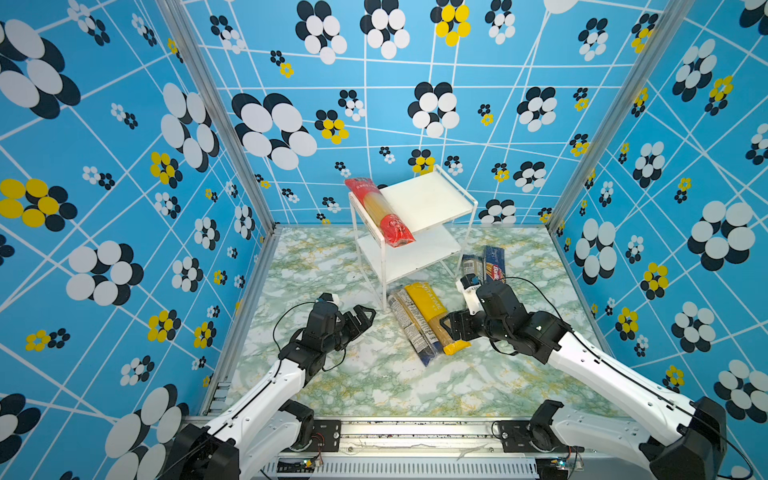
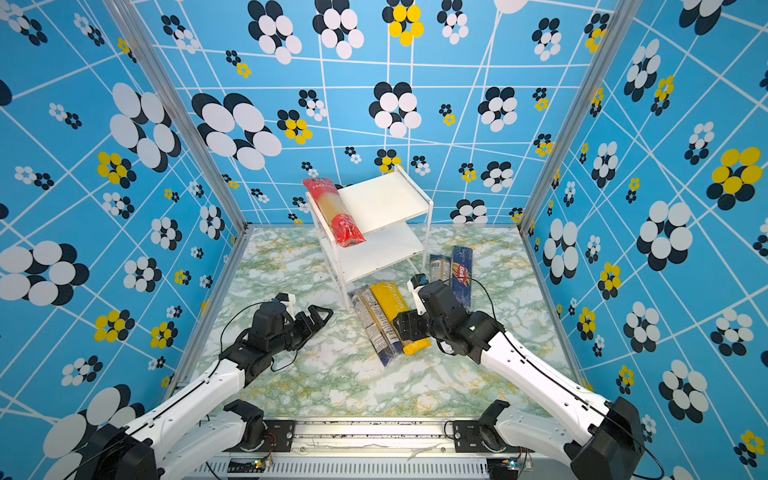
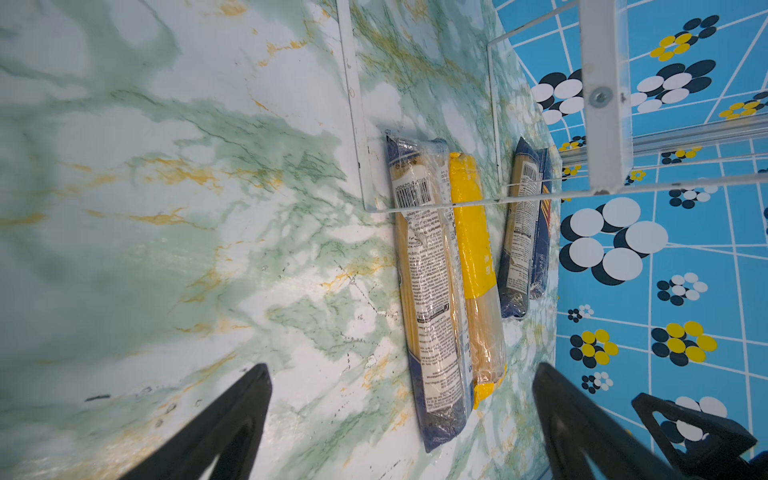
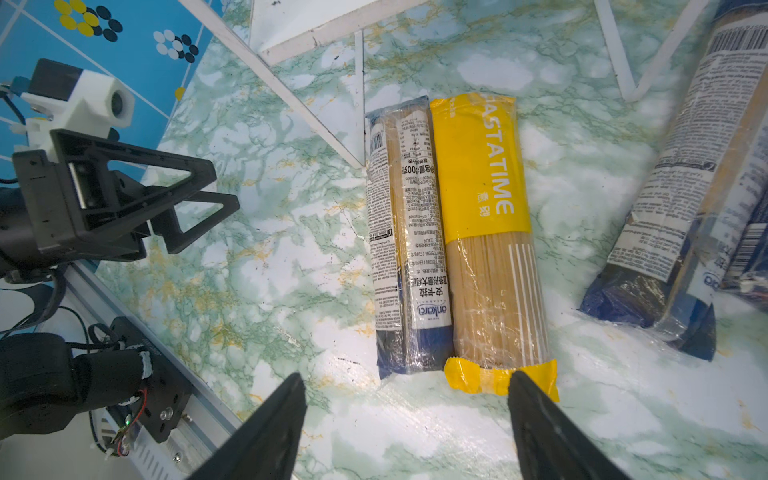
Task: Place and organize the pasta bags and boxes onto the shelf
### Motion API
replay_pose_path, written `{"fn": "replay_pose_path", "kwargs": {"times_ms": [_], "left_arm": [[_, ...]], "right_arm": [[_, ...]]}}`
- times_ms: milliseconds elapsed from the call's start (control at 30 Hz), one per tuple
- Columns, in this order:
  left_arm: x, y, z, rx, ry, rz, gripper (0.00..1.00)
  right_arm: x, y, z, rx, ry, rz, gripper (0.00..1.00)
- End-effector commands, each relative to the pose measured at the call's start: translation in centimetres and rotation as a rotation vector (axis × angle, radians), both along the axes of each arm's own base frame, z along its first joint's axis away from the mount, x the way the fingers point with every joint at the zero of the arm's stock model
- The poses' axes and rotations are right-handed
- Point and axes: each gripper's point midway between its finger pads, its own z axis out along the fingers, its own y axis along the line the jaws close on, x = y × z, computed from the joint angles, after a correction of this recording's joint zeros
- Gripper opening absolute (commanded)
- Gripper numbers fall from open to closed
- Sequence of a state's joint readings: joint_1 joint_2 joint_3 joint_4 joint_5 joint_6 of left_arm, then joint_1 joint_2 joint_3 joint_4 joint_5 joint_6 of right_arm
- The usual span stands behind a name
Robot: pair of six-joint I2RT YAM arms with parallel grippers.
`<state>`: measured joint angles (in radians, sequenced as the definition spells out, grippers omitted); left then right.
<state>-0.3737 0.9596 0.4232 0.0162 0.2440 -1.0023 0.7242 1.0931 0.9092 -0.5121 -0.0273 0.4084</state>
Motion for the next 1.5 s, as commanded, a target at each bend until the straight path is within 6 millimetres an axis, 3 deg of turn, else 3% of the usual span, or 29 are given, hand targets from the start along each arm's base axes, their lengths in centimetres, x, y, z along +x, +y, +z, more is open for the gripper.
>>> {"fn": "replay_pose_path", "kwargs": {"times_ms": [0,200,500,733,900,1233,1467], "left_arm": [[0.6,0.0,0.9,0.008,-0.041,0.011,0.99],[0.6,0.2,1.2,0.017,-0.043,0.016,0.99],[0.0,0.2,0.7,0.01,-0.046,0.015,0.99],[-0.7,0.5,0.5,0.024,-0.041,0.009,0.99],[0.1,0.7,1.2,0.043,-0.067,0.023,0.99],[1.5,-1.9,0.6,0.017,-0.012,-0.045,0.99],[2.0,-2.5,0.9,0.043,-0.018,-0.059,0.99]], "right_arm": [[0.4,0.5,-0.4,-0.005,-0.02,-0.008,0.79],[0.8,0.5,-0.9,-0.034,-0.031,-0.016,0.79],[1.1,2.3,-1.5,-0.029,-0.059,0.02,0.79],[1.2,3.7,-3.2,-0.054,-0.04,0.054,0.79],[1.3,3.7,-3.6,-0.069,-0.043,0.052,0.8],[0.9,2.9,-5.9,-0.127,-0.024,0.064,0.82],[1.0,3.2,-6.9,-0.13,-0.013,0.073,0.82]]}}
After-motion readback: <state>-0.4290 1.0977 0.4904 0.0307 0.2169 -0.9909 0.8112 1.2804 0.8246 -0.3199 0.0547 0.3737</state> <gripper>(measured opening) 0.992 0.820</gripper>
